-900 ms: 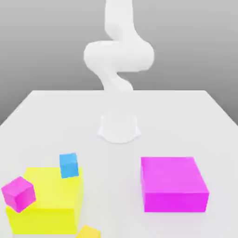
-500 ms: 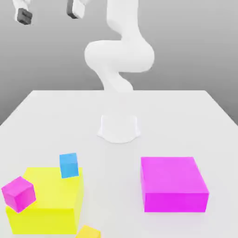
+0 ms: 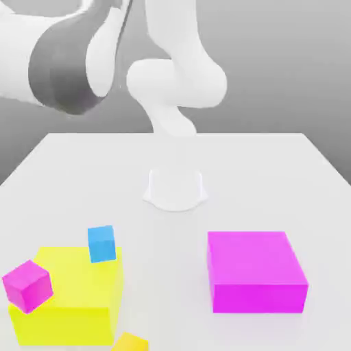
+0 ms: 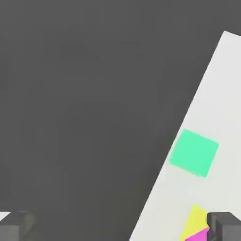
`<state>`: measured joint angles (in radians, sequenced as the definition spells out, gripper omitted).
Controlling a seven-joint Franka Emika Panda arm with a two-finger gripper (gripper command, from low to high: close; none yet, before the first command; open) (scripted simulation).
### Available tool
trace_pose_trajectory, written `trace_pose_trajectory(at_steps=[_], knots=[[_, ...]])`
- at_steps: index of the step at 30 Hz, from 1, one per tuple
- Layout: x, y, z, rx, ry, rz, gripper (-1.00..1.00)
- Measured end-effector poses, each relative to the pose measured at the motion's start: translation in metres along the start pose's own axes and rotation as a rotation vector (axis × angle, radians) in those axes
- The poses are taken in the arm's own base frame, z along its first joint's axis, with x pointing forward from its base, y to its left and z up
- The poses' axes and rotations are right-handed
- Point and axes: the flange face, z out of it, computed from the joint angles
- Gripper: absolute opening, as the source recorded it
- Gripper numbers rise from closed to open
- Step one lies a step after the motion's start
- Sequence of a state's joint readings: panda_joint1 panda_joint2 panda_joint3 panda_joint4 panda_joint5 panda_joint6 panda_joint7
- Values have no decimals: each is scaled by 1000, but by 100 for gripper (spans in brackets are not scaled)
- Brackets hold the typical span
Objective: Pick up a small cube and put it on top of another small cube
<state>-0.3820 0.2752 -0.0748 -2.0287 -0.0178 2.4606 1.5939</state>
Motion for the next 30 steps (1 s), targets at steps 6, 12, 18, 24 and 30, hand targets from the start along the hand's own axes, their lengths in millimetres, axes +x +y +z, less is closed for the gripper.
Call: trace_pose_trajectory(at_steps=[6, 12, 18, 24, 30], knots=[[52, 11, 107, -130, -5, 250, 0], [63, 25, 189, -160, -5, 309, -100], [63, 25, 190, -159, -6, 311, -100], [57, 21, 107, -158, -24, 373, -100], [34, 45, 29, -159, -36, 539, -100]])
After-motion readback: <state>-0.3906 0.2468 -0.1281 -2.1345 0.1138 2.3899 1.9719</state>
